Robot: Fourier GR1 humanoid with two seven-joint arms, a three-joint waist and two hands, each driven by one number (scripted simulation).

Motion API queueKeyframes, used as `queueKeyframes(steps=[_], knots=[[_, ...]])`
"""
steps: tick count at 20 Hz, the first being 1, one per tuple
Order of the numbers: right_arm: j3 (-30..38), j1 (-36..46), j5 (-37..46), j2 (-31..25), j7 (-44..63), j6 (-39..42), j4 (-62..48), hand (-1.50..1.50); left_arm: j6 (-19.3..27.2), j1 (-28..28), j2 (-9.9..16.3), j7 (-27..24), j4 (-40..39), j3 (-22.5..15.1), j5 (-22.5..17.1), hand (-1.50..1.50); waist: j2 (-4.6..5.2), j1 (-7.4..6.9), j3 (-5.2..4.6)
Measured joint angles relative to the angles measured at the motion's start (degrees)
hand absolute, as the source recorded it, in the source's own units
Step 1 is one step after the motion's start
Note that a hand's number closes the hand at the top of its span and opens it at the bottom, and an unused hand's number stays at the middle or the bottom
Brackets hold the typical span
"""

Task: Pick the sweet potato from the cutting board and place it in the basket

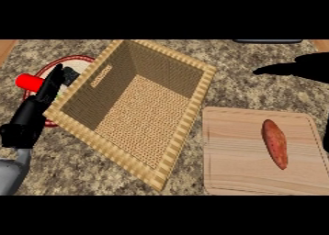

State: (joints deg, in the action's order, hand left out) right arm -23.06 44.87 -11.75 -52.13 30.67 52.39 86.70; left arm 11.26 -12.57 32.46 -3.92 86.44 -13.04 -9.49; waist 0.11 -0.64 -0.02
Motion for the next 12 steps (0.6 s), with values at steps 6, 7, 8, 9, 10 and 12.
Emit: queueKeyframes(steps=[6,7,8,9,10,12], knots=[[-0.68,-3.72,11.23,3.28,-6.09,2.0,-1.99,-1.5,-0.99,0.22,-1.17,1.21,0.59,1.42,1.35,0.0,0.02,0.07,0.04],[-1.09,-4.16,13.15,3.79,-7.16,2.12,-2.85,-1.5,-1.11,-0.5,-1.31,1.92,0.7,1.59,1.63,0.0,0.04,0.07,0.04],[-1.26,-5.09,14.62,3.83,-8.16,2.35,-2.8,-1.5,-1.21,-0.68,-1.73,1.98,0.37,1.73,1.96,0.0,0.03,0.17,0.05],[-1.62,-5.79,16.22,4.31,-8.69,2.4,-2.83,-1.5,-1.48,-0.32,-1.88,1.78,0.54,2.07,2.08,0.0,0.01,0.18,0.05],[-1.65,-6.03,17.19,5.15,-8.75,2.55,-3.04,-1.5,-1.82,-1.13,-2.23,1.77,-0.55,2.49,2.4,0.0,0.01,0.27,0.05],[-2.45,-6.9,21.09,6.39,-10.9,2.34,-4.69,-1.5,-2.76,-1.06,-2.03,2.12,-0.21,3.39,2.46,0.0,0.03,0.14,0.04]])
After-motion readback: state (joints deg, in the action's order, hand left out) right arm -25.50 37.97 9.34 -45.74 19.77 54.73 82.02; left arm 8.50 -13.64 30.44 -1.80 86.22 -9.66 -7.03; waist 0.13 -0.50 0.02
